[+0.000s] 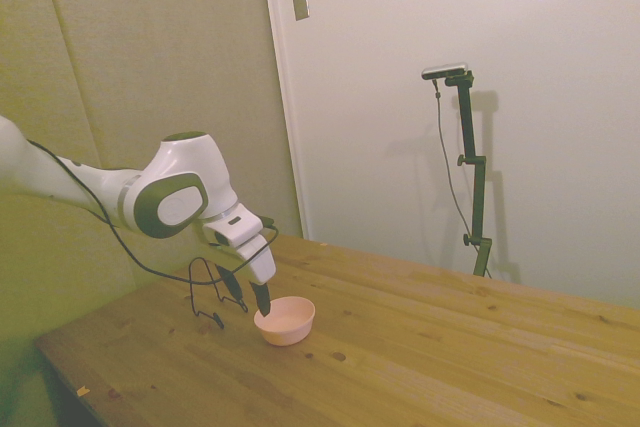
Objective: Load the bowl
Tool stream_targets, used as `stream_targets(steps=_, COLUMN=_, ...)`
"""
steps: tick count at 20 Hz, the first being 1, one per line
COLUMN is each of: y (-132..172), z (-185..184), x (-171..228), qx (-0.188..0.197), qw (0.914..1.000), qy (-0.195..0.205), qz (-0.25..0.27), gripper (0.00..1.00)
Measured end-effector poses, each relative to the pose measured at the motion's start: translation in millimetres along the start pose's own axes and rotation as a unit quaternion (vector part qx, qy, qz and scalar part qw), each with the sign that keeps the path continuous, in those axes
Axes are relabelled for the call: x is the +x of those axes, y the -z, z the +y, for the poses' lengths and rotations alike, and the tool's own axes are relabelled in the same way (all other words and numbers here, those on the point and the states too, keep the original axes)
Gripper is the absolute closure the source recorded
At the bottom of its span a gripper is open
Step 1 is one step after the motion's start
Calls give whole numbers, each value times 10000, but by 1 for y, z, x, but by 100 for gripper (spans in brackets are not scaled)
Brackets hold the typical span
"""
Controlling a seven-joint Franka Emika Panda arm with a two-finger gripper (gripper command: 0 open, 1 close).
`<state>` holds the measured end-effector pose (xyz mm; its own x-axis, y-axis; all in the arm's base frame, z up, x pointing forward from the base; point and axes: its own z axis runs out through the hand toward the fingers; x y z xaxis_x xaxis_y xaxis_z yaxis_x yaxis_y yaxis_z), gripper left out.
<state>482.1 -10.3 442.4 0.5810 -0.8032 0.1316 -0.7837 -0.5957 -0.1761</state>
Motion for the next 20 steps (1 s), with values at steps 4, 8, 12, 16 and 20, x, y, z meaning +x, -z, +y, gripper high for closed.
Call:
stream_targets(steps=4, y=-18, z=-22, x=17, qx=-44, qw=9999, qy=-98, qz=-50, gripper=0)
stream_targets(steps=8, y=-28, z=-46, x=21, qx=-18, qw=9999, qy=-135, qz=-88, gripper=0)
stream_targets(steps=12, y=-42, z=-59, x=17, qx=-90, qw=9998, qy=-142, qz=-139, gripper=0)
stream_targets(steps=16, y=-56, z=-63, x=11, qx=-177, qw=9996, qy=-139, qz=-171, gripper=0)
stream_targets(steps=20, y=-70, z=-68, x=9, qx=-274, qw=9994, qy=-178, qz=-140, gripper=0)
